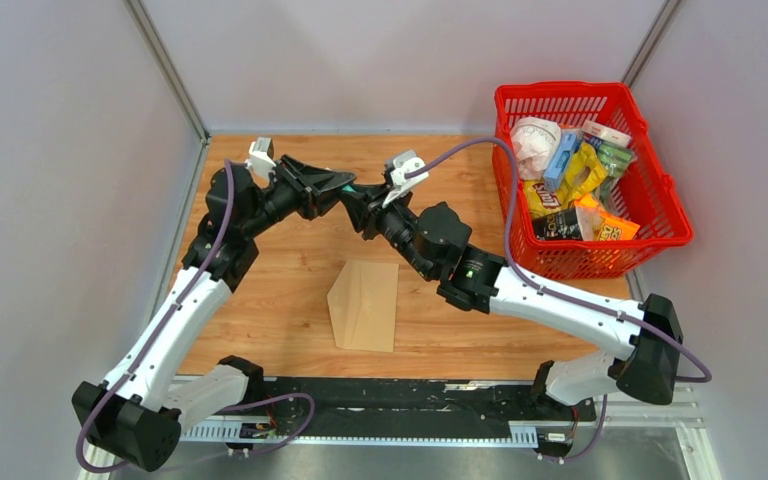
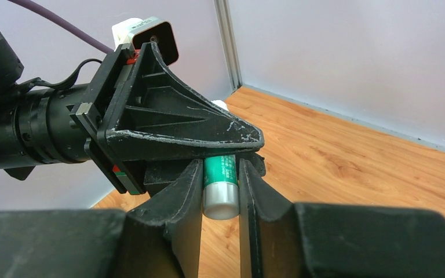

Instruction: Place the letter into the envelope and seal it

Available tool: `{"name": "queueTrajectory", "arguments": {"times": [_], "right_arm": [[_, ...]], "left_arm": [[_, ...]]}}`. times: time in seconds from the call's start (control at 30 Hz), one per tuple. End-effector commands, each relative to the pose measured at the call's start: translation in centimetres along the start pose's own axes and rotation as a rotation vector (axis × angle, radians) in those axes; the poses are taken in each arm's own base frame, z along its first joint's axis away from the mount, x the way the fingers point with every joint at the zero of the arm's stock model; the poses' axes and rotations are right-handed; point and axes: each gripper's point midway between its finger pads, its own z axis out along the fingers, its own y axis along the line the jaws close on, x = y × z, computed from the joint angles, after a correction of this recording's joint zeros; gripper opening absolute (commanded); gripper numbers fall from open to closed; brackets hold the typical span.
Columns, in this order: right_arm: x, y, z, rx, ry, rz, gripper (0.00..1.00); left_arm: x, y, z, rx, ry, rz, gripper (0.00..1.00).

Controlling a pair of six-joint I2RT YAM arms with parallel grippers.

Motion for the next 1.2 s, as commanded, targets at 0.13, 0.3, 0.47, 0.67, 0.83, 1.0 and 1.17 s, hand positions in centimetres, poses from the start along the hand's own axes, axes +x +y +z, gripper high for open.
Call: {"name": "queueTrajectory", "arguments": {"times": [0.13, 0.3, 0.47, 0.67, 0.83, 1.0, 1.17], "right_arm": [[-2.6, 0.1, -0.1, 0.031, -0.058, 0.040, 0.00], [-2.3, -0.5, -0.8, 0.063, -0.020, 0.029, 0.00], [-1.3, -2.6, -1.8, 0.162, 0.051, 0.002, 0.00], [-1.1, -4.6, -3.4, 0.249, 0.100, -0.025, 0.00], [-1.5, -7.4, -5.0, 0.348, 0.147, -0.038, 0.00], [-0.9, -10.9, -7.5, 0.399, 0.340, -0.008, 0.00], [0.3, -11.2, -10.1, 0.365, 0.578, 0.074, 0.00]], "left_arm": [[0.6, -0.9, -0.2, 0.034, 0.032, -0.064, 0.00], [0.5, -1.2, 0.1, 0.055, 0.026, -0.012, 0.17], [0.3, -1.5, 0.2, 0.070, 0.016, 0.030, 0.43], [0.2, -1.9, 0.8, 0.094, 0.030, 0.065, 0.55], [0.6, -1.1, 0.5, 0.065, 0.048, 0.156, 0.59], [1.3, 0.9, -0.4, -0.005, 0.112, 0.546, 0.59], [1.5, 3.1, 0.3, -0.091, 0.127, 1.110, 0.57]]}}
